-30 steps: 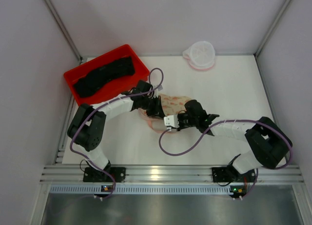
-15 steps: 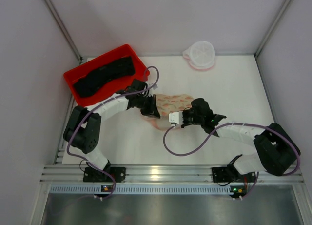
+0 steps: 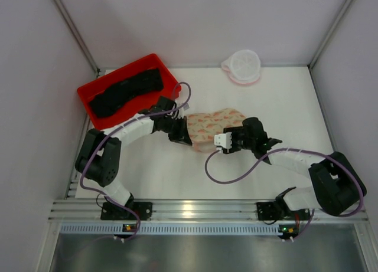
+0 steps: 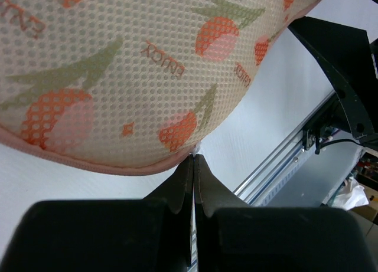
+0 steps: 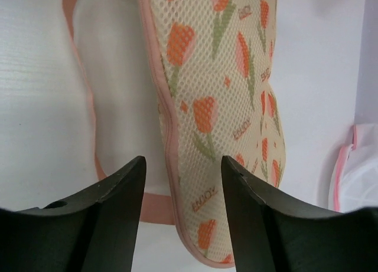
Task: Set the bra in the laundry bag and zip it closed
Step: Zip the zipper on the laundry bag.
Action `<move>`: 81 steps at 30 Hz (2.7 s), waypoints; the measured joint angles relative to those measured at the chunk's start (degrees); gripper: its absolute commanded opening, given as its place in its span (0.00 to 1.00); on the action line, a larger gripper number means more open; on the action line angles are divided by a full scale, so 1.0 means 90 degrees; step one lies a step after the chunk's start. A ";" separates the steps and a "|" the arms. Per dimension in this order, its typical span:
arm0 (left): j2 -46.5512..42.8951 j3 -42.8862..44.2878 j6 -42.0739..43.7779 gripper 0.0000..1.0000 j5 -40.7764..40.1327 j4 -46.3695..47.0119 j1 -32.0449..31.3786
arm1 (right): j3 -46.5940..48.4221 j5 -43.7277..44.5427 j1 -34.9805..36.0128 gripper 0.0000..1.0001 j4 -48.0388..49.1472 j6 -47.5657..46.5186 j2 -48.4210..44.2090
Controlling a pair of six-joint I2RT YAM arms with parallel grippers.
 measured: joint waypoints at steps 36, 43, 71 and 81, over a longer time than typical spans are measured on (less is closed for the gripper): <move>-0.0010 -0.0034 -0.0483 0.00 0.0279 0.0221 -0.0209 | 0.0148 0.0282 0.1690 0.00 0.0537 0.0658 -0.0075; -0.0010 -0.0063 -0.0063 0.00 -0.0100 0.0158 0.0274 | -0.0600 0.0216 0.1513 0.00 0.0590 0.0311 -0.0799; -0.0049 -0.0367 -0.1190 0.00 -0.0022 0.0724 -0.0704 | 0.0027 0.0194 0.2064 0.51 -0.0328 0.1059 -0.1168; -0.0049 -0.0364 -0.1321 0.00 0.0000 0.0787 -0.0777 | 0.0012 0.0600 0.2067 0.15 -0.0121 0.0945 -0.0182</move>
